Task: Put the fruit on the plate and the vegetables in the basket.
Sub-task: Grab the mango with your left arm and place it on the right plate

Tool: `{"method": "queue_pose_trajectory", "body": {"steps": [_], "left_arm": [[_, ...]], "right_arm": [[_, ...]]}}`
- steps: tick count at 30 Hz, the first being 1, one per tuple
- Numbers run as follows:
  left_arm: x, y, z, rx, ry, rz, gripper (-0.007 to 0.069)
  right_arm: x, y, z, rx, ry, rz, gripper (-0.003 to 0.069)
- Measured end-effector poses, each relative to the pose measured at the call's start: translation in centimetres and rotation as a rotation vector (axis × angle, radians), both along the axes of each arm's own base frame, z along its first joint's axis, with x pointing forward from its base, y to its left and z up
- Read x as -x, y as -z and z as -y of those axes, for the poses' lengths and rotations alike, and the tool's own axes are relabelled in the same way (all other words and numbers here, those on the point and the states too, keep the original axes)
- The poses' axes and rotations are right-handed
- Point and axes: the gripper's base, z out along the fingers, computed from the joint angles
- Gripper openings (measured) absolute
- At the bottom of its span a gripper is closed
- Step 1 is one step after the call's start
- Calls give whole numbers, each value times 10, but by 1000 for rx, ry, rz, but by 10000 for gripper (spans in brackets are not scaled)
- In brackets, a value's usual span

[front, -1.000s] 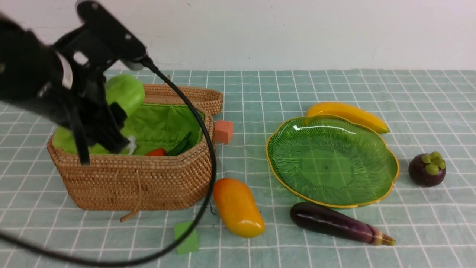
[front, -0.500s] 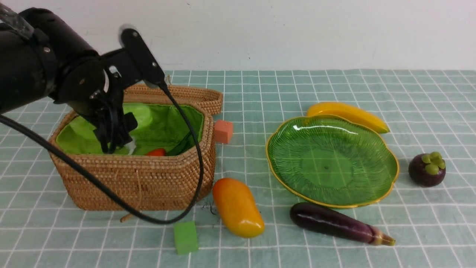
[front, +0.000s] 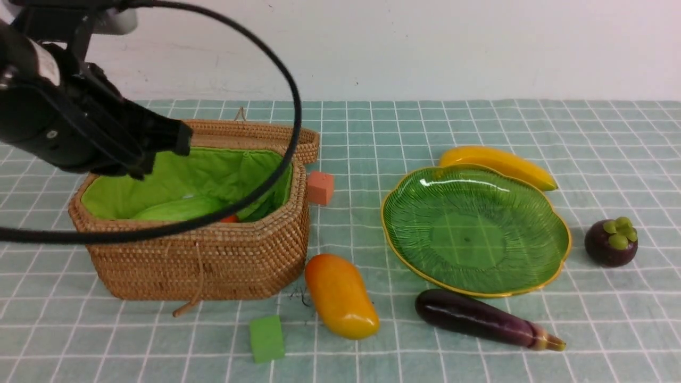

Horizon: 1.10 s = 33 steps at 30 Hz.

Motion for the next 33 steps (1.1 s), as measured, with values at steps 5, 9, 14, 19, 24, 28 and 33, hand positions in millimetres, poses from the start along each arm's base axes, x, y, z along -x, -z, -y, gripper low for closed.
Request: {"method": "queue_pose_trajectory", "body": {"steps": [5, 9, 14, 19, 24, 28, 33], "left_arm": [[17, 21, 50, 5, 127, -177, -13], [22, 65, 114, -81, 163, -277, -13], [7, 111, 168, -112, 115, -361, 100], [-15, 135, 192, -120, 22, -402, 368], [-34, 150, 201, -116, -147, -353, 622], [-45, 159, 200, -127, -238, -282, 660], [-52, 175, 203, -144, -269, -254, 618]], "right_arm": [[2, 4, 1, 26, -4, -42, 163], [4, 9, 3, 54, 9, -92, 162], [12, 12, 8, 77, 9, -124, 162], [22, 11, 16, 80, 21, -95, 164], [28, 10, 19, 81, 15, -73, 164], [30, 11, 18, 79, -10, -78, 164], [31, 14, 15, 88, -45, -79, 166]]}}
